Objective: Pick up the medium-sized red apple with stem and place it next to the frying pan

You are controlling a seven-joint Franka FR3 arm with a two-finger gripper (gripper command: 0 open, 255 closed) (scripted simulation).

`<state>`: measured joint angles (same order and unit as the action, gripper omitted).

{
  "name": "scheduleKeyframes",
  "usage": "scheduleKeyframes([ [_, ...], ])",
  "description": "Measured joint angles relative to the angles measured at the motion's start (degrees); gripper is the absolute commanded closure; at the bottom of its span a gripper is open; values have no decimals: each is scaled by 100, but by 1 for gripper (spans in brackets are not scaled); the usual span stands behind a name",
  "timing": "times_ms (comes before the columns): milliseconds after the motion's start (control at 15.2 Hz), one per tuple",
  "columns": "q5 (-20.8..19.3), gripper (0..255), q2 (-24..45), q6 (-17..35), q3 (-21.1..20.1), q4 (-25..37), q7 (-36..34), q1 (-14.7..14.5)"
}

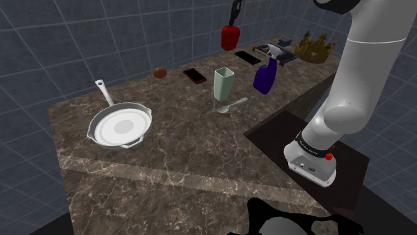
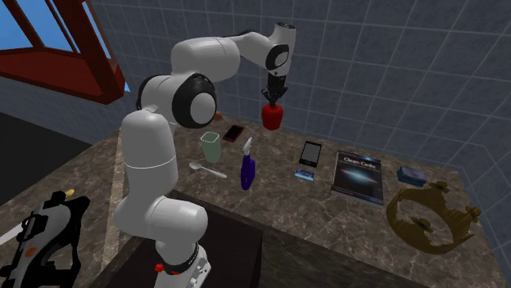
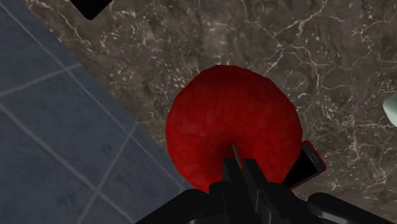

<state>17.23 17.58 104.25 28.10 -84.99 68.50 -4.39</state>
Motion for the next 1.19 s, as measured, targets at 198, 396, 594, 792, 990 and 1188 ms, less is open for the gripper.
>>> scheduleKeyframes([
  [198, 6, 255, 38, -230, 7, 268, -30, 37],
  [396, 2, 255, 50, -459, 15, 511, -65, 66],
  [594, 13, 255, 87, -726, 23, 815, -94, 114],
  [792, 33, 255, 142, -973, 25, 1117, -132, 158],
  [990, 88, 255, 263, -1278, 25, 1536, -160, 244],
  [1188, 5, 255, 118, -1281, 1, 1432, -312, 95],
])
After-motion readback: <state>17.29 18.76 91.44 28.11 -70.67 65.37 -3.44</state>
